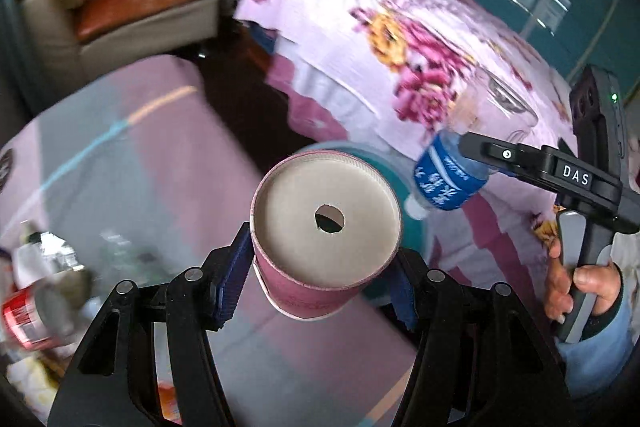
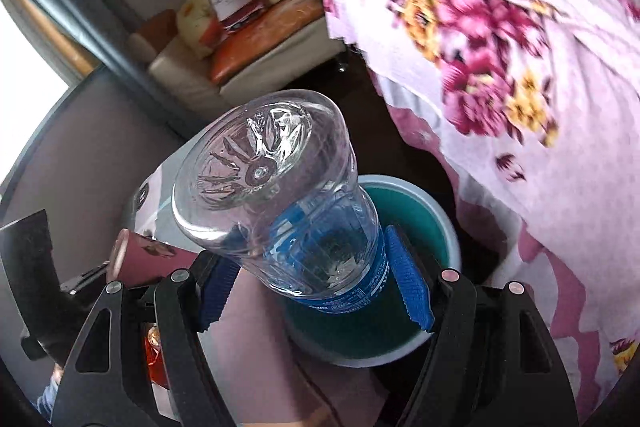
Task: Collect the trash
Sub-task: 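Carry bottle and pink cup over the teal bin and release both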
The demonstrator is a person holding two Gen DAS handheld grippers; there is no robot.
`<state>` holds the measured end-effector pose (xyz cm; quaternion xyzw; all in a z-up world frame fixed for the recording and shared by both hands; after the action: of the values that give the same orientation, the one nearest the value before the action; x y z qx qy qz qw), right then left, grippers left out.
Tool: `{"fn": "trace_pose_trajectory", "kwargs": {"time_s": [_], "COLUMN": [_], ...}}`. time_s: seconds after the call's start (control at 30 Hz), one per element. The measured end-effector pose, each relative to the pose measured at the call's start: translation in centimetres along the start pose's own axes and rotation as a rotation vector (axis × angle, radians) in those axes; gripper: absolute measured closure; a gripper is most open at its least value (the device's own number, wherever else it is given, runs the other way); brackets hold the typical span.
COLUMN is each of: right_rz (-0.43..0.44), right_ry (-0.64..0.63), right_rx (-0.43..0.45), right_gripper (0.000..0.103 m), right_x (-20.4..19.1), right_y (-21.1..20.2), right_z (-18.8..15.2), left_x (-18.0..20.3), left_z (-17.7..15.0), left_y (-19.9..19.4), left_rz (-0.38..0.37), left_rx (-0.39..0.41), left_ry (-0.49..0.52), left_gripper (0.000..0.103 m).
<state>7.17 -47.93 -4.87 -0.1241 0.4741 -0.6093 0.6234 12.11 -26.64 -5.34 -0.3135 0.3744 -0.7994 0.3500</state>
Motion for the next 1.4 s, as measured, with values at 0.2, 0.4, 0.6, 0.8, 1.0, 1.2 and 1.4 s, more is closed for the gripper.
{"fn": "trace_pose_trajectory", "kwargs": {"time_s": [0.2,0.4,0.6,0.8,1.0,1.2,1.4], "right_rz": [0.003,0.003,-0.002,-0.007,-0.037,-0.040,-0.049], "right_ry": [0.030,0.068,0.067,0.085,0.090,0.086,0.081], "right_rx": [-0.032,-0.055,-0.096,-0.087,-0.073,-0.082,-0.139], "right_gripper": [0.035,0.035,0.035,0.035,0.035,0.035,0.035], "right_x": [2.0,3.6,3.7,3.9,4.7,4.3,4.0], "right_y": [1.1,1.9,3.3,3.2,2.2,2.8,4.2], "right_z": [-1.0,-2.0,-2.7,-2.7,-2.1,-1.9,-2.8], "left_x": [2.5,2.7,2.1,2.2,2.0,1.6,-0.1], "left_z": [0.5,0.1,-0.3,0.5,1.0,1.3,0.0], "left_y": [5.1,6.8,6.2,5.6,4.5,3.2,3.5], "left_rz": [-0.039,-0.015,-0.011,-0.007,-0.035,-0.035,0.004], "left_rx": [-0.066,-0.096,-0.090,-0.057,-0.029,0.003,-0.028], "left_ry": [0.005,0.002,-0.016,-0.012,-0.033,-0.039,-0.050], "left_gripper": [0.040,0.019,0.015,0.009,0.008,0.005,0.005]}}
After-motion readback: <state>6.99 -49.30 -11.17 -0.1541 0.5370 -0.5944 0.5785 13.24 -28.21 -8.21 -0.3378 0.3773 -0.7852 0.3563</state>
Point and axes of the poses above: each gripper's, at about its wrist camera, not at the fingertips, and y roughly the way its jaws point, x to its right, z to its top, the point moved 4 cm from there along y, roughly the way its jaws point, and after that the axes turned 2 degrees about -z, right-handed, at the moved point
